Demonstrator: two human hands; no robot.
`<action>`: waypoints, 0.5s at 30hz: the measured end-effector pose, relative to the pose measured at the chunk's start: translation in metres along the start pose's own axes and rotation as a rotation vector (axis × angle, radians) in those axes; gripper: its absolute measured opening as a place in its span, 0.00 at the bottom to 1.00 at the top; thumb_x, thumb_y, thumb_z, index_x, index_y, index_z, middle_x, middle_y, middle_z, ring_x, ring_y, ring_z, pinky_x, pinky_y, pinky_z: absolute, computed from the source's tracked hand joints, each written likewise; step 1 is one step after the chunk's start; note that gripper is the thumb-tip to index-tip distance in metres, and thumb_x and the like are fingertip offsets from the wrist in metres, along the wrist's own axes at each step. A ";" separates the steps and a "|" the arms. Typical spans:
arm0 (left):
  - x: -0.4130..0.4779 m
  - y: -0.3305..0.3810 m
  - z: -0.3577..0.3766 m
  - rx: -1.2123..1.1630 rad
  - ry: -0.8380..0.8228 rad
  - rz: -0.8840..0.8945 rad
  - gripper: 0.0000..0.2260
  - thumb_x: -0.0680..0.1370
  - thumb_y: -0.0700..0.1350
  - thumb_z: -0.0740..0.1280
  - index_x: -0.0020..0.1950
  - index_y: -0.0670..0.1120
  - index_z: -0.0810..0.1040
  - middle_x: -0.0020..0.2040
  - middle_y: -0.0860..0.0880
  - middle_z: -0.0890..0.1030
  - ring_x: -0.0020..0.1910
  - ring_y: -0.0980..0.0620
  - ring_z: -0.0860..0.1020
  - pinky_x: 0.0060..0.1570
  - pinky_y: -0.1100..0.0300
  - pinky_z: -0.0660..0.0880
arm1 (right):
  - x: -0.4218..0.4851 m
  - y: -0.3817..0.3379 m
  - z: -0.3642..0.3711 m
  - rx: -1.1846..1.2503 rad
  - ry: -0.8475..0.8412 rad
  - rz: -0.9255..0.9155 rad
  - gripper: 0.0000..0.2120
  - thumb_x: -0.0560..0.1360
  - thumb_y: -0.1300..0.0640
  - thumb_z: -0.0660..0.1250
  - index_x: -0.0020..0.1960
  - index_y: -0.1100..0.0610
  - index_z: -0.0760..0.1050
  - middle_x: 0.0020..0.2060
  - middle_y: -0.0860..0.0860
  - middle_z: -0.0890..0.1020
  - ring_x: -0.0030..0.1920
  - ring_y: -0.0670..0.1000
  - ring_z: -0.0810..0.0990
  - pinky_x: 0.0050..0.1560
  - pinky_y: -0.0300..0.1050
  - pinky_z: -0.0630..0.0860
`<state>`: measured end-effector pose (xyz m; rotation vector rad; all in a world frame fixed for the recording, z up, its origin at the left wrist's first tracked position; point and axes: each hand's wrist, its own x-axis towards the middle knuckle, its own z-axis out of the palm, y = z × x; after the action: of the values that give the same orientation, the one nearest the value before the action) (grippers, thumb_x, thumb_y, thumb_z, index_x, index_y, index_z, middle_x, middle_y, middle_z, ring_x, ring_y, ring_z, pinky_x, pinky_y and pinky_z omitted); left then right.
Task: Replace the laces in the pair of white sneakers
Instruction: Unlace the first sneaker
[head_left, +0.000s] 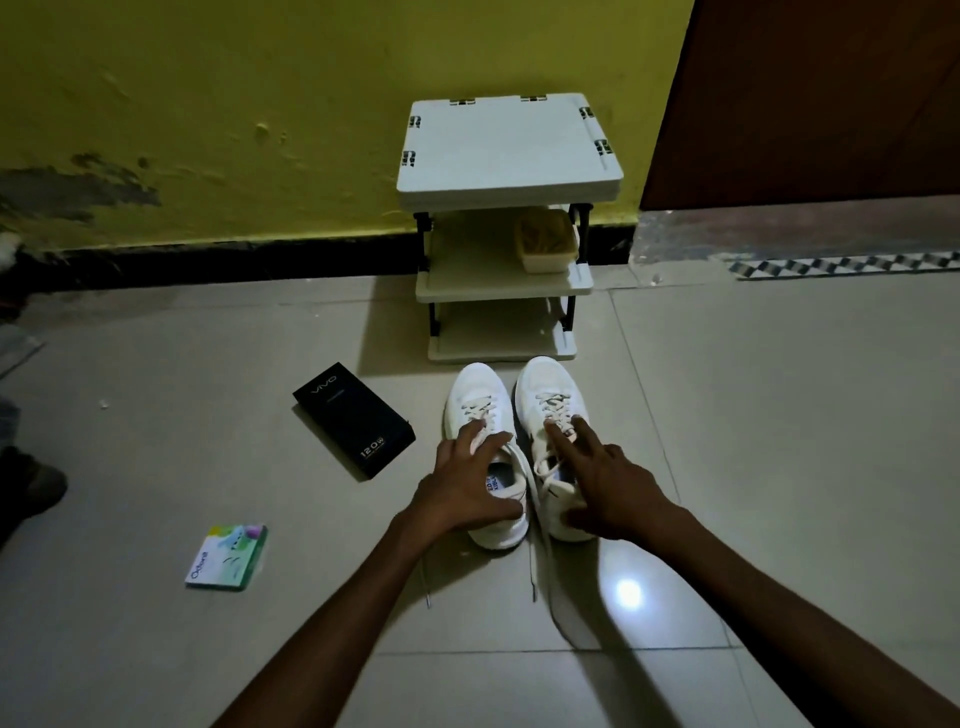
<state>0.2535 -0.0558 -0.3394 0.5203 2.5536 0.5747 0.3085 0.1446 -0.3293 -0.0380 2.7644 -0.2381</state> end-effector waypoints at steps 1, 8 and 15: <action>-0.001 -0.001 -0.001 0.024 0.012 -0.002 0.40 0.69 0.56 0.74 0.76 0.61 0.55 0.78 0.57 0.46 0.75 0.47 0.51 0.66 0.47 0.67 | 0.003 0.000 0.000 0.009 0.006 0.009 0.55 0.70 0.48 0.75 0.77 0.44 0.34 0.78 0.52 0.41 0.68 0.62 0.66 0.57 0.55 0.76; -0.011 -0.007 0.005 0.066 0.074 0.027 0.39 0.68 0.57 0.74 0.74 0.61 0.58 0.77 0.56 0.50 0.72 0.46 0.56 0.59 0.49 0.72 | 0.019 0.007 -0.007 0.015 0.031 0.024 0.55 0.69 0.46 0.75 0.78 0.44 0.36 0.78 0.53 0.43 0.69 0.63 0.65 0.59 0.56 0.73; -0.015 -0.012 -0.004 -0.478 0.199 -0.104 0.19 0.73 0.57 0.73 0.62 0.54 0.78 0.63 0.50 0.75 0.61 0.51 0.75 0.62 0.53 0.74 | -0.001 -0.028 -0.027 0.339 0.365 -0.107 0.26 0.74 0.50 0.69 0.70 0.52 0.69 0.69 0.54 0.71 0.67 0.56 0.71 0.65 0.49 0.71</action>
<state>0.2611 -0.0737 -0.3365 0.1663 2.4763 1.2042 0.2999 0.1211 -0.2989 -0.0600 3.0396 -0.8118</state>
